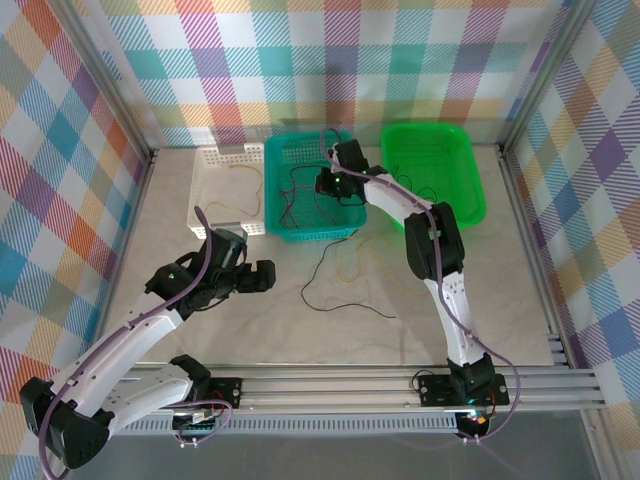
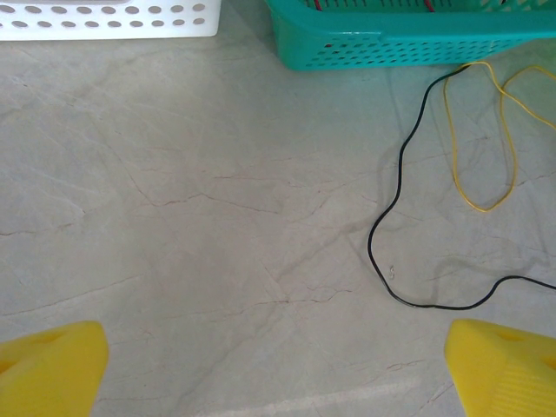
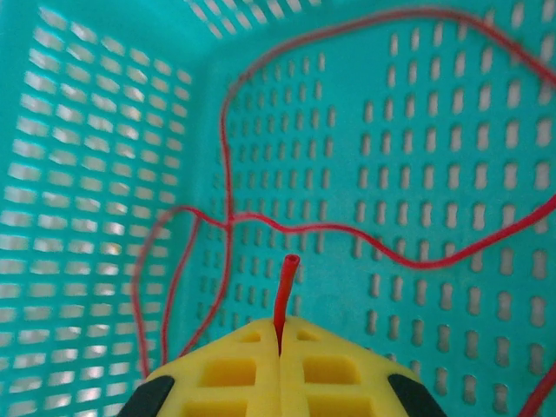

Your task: Untangle the cables

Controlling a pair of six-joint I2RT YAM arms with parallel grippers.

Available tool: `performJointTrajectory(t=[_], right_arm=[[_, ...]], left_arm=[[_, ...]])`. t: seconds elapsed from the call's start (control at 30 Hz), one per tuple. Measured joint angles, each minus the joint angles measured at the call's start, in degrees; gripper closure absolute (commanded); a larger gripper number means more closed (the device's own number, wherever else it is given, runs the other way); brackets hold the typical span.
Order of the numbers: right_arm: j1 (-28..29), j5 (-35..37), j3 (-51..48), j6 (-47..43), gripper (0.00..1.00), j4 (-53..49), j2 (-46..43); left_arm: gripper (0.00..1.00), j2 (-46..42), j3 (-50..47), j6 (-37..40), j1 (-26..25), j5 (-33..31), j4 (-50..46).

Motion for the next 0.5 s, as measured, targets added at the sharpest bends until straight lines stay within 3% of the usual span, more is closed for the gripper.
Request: performJointTrajectory(t=[0.3, 0.5], right_arm=[[0.2, 0.1, 7.6, -1.4, 0.99, -11.0, 5.4], [0.1, 1.2, 14.4, -3.2, 0.69, -16.1, 4.6]], left_arm=[[0.01, 0.0, 0.0, 0.0, 0.0, 0.0, 0.0], [0.01, 0.0, 0.0, 0.0, 0.0, 0.0, 0.0]])
